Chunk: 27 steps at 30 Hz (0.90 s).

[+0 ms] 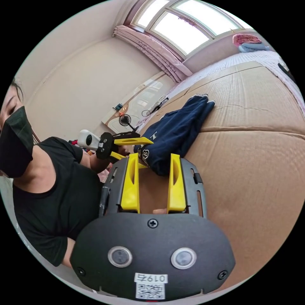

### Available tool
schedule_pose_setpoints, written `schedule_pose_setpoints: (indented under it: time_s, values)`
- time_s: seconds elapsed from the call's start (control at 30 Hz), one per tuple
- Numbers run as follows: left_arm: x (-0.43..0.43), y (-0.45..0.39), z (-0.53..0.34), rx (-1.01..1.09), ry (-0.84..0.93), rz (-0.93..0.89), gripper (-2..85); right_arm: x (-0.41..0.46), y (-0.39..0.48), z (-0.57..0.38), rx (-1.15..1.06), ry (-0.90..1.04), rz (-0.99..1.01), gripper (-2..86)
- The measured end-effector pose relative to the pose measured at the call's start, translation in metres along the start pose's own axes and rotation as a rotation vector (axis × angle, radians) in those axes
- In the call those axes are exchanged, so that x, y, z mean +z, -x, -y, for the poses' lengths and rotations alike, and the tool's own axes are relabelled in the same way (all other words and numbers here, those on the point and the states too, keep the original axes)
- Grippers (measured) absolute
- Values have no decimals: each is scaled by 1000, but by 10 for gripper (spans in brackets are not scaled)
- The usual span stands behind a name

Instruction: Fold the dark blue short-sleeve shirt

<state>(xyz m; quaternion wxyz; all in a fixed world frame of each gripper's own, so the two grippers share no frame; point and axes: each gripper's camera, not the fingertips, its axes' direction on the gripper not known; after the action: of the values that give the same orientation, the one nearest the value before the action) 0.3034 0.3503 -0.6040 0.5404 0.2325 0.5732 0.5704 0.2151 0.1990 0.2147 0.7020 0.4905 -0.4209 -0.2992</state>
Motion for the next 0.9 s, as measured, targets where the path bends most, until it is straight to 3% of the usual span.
schedule_pose_setpoints:
  time_s: [0.5,0.77,0.9]
  values:
    - [42,-10,-2,-90,-43,-10,128,-36,-66,33,262,47,102,125]
    - [65,-3,-8,-125,-82,-11,127,-52,-89,37,318,-25,200,42]
    - [74,2,-10,-134,-86,-9,127,-59,-83,38,298,-19,108,18]
